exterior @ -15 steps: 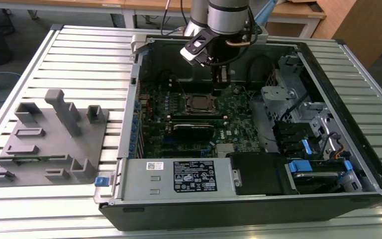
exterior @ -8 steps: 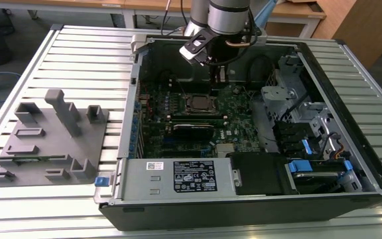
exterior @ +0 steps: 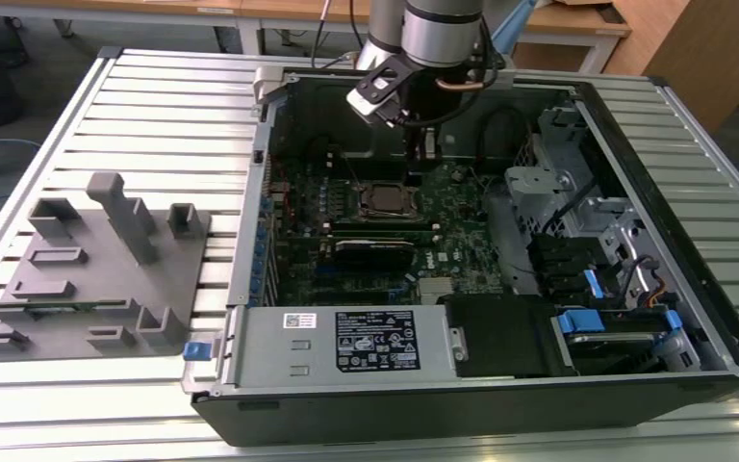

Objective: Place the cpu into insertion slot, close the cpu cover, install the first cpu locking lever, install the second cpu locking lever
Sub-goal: 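Close the cpu cover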

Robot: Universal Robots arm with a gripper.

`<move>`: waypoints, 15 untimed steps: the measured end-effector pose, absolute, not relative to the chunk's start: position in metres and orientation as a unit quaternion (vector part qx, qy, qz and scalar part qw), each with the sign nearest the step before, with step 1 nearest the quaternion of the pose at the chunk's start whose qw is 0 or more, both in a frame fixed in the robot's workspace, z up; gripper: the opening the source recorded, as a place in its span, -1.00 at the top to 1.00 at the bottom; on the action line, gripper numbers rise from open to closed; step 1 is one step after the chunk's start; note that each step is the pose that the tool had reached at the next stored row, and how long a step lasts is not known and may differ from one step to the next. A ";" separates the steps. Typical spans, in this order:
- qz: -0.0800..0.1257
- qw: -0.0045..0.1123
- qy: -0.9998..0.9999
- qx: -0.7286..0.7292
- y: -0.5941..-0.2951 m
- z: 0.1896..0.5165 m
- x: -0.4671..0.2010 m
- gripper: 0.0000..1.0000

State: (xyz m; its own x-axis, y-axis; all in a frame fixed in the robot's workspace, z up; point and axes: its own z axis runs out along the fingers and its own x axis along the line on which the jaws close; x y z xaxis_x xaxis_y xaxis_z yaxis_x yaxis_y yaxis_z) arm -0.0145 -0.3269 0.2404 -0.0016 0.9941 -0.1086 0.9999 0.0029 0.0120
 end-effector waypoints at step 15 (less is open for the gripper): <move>-0.014 0.043 0.709 0.704 -0.327 0.235 -0.024 0.79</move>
State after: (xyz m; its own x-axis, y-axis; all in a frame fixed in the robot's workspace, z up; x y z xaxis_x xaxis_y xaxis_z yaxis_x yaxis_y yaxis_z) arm -0.0243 -0.3270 0.2347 -0.0059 0.9968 -0.0803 0.9992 0.0091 0.0400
